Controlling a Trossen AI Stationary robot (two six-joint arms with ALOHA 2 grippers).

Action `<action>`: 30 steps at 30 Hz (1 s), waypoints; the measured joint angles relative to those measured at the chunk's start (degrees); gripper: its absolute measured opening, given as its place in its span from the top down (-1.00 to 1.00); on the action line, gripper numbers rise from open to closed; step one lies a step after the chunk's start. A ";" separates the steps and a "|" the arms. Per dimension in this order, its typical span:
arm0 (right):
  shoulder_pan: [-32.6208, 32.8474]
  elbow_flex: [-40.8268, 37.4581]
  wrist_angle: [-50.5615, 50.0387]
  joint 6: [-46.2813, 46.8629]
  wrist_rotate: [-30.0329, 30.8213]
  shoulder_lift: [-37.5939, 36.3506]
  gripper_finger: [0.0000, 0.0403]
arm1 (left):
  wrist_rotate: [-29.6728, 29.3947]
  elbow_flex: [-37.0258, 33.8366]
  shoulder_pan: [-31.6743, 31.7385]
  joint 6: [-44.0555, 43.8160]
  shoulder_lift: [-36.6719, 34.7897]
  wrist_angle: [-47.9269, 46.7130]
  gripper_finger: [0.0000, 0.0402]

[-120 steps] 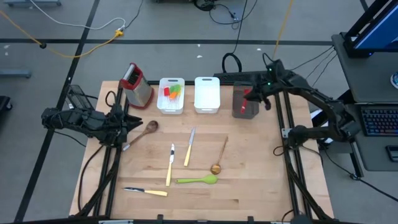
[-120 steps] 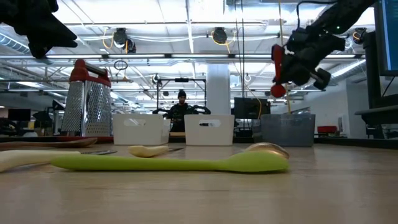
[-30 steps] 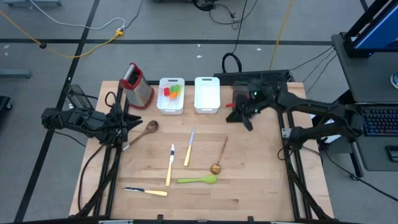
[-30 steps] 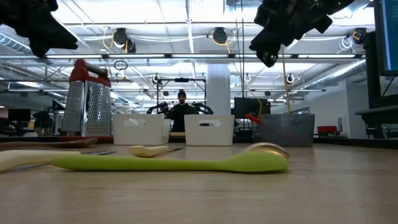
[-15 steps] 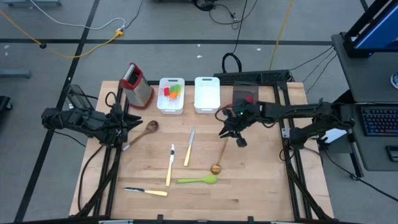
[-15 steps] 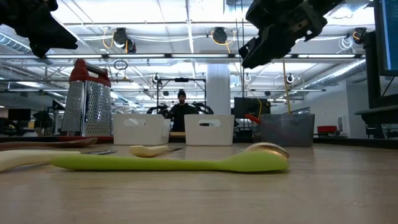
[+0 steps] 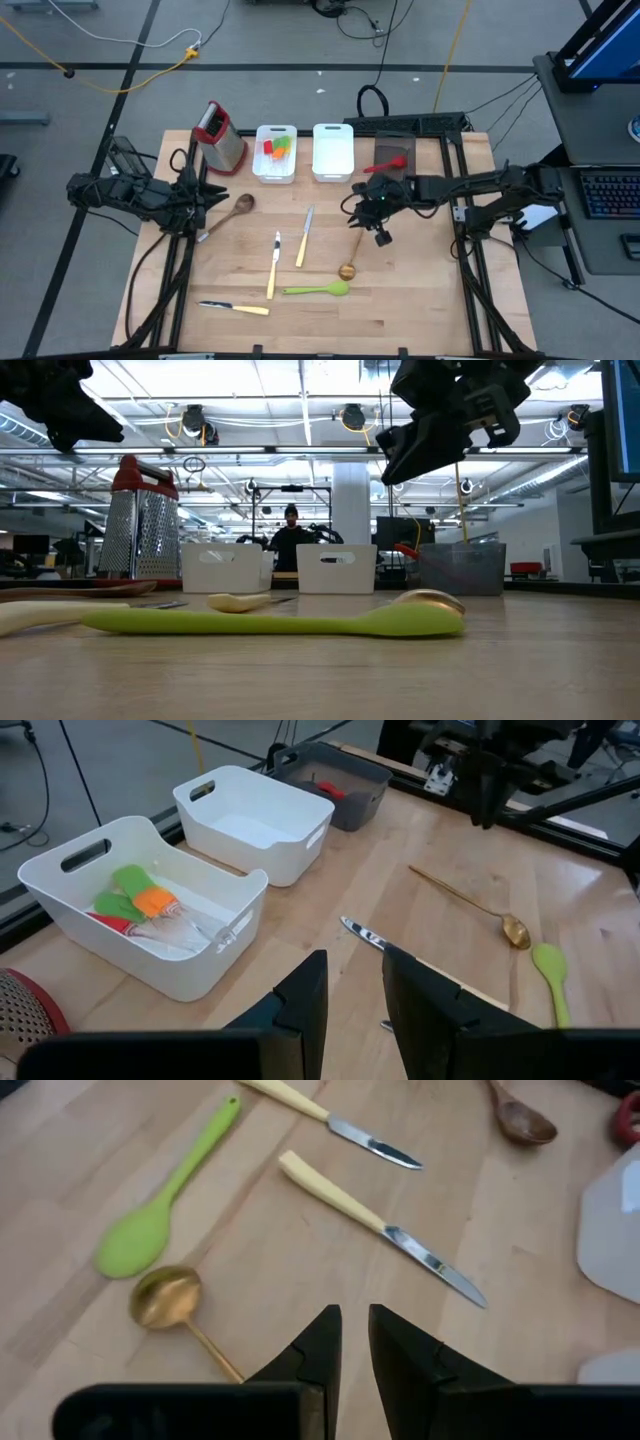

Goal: Pick & Place Kitchen Items
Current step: Put the yellow serving spoon into the black bin

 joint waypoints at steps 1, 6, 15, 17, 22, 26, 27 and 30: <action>0.33 0.00 -0.02 -0.12 -0.02 0.00 0.75 | -0.02 0.00 -0.01 -0.02 0.00 0.01 0.49; 2.66 0.00 -0.04 -1.55 -0.04 0.00 0.66 | -0.04 0.00 -0.02 -0.37 0.00 0.03 0.49; 5.39 0.02 -0.14 -0.88 -0.31 1.38 0.20 | -0.10 0.00 -0.02 -0.35 0.00 0.04 0.49; 5.52 0.01 -0.91 -0.87 -0.34 3.21 0.14 | -0.11 0.00 -0.02 -0.35 0.00 0.04 0.49; 5.63 0.01 -0.87 -3.71 -2.04 8.64 0.08 | -0.20 -0.02 -0.02 -0.35 0.02 0.09 0.49; 5.56 0.04 0.49 -5.58 -6.32 11.49 0.08 | -0.20 0.00 -0.01 -0.35 0.02 0.09 0.49; 5.56 0.04 0.21 -5.48 -7.10 11.99 0.08 | -0.20 0.00 -0.02 -0.33 0.02 0.05 0.49; 5.57 0.00 0.13 -5.61 -8.57 13.25 0.08 | -0.21 -0.01 0.00 -0.33 0.02 0.05 0.49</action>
